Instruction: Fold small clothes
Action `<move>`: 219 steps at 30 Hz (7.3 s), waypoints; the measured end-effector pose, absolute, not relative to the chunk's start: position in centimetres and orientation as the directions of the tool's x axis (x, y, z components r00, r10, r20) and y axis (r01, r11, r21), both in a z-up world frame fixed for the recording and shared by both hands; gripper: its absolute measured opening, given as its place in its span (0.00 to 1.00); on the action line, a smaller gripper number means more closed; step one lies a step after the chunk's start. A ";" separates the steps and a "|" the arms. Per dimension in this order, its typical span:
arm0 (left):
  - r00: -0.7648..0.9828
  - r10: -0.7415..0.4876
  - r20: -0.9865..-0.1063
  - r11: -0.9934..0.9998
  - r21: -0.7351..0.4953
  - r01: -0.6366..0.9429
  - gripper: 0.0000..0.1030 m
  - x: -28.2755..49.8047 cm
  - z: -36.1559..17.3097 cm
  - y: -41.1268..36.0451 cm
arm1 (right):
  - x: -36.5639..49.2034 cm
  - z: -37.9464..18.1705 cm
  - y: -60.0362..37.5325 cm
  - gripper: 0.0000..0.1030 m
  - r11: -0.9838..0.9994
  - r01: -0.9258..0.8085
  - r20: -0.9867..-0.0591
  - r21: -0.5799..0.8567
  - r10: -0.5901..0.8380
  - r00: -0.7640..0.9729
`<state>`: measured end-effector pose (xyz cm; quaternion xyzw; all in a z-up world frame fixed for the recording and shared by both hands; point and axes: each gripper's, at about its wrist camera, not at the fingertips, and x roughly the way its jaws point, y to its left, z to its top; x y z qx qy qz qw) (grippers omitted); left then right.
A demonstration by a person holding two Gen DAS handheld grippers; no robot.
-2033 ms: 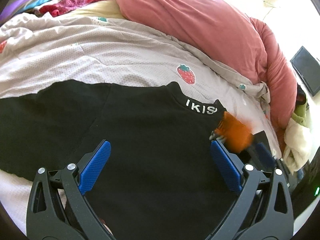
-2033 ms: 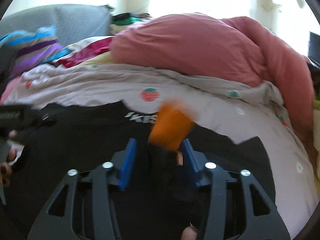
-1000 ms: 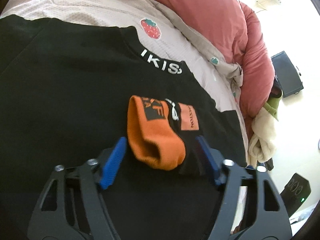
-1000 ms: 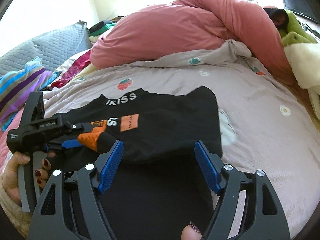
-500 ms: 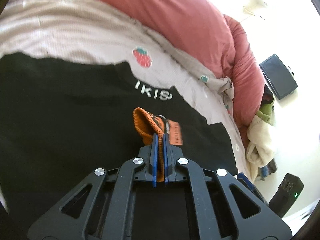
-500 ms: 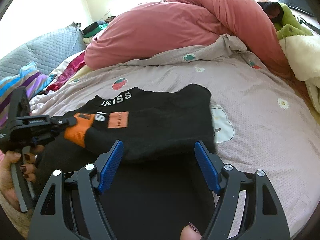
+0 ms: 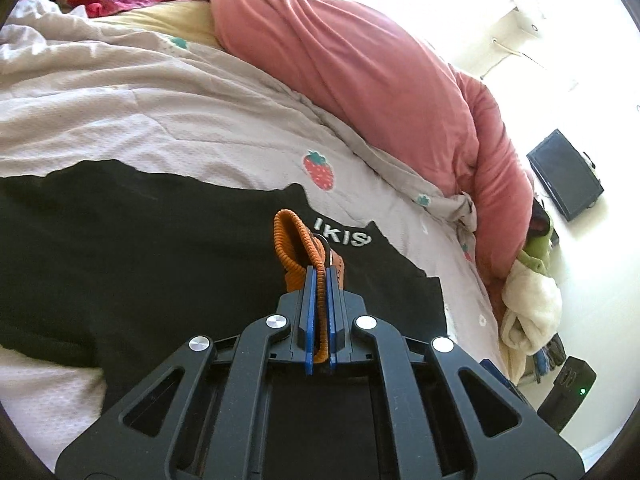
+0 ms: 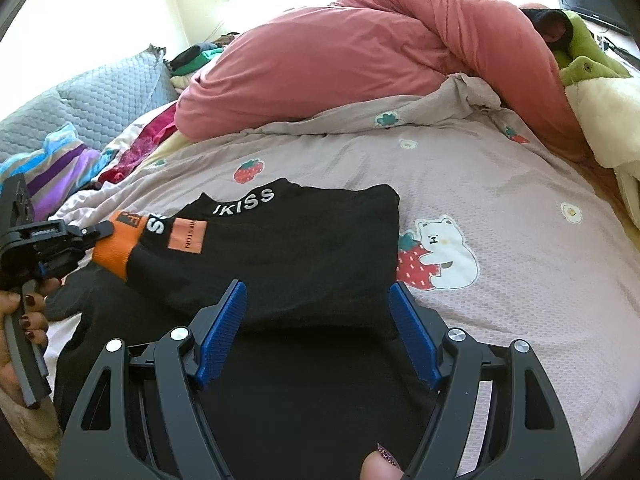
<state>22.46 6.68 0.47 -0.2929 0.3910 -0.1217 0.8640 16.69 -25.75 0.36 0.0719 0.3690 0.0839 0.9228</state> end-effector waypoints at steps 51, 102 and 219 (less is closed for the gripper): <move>0.511 -0.317 -0.799 0.923 -0.384 -0.027 0.08 21.7 -4.9 4.6 | 21.3 -5.0 -24.5 0.70 0.980 -0.117 -0.790 0.160 0.198 0.581; 0.689 -0.014 -0.725 0.945 -0.236 -0.229 0.91 15.9 1.3 13.4 | 18.5 2.4 -13.2 0.94 0.923 -0.347 -0.673 0.166 0.364 0.645; 0.873 -0.032 -0.486 0.821 -0.511 -0.254 0.00 11.7 3.6 22.8 | 18.8 0.4 -5.5 0.94 0.823 -0.430 -0.646 0.372 0.562 0.516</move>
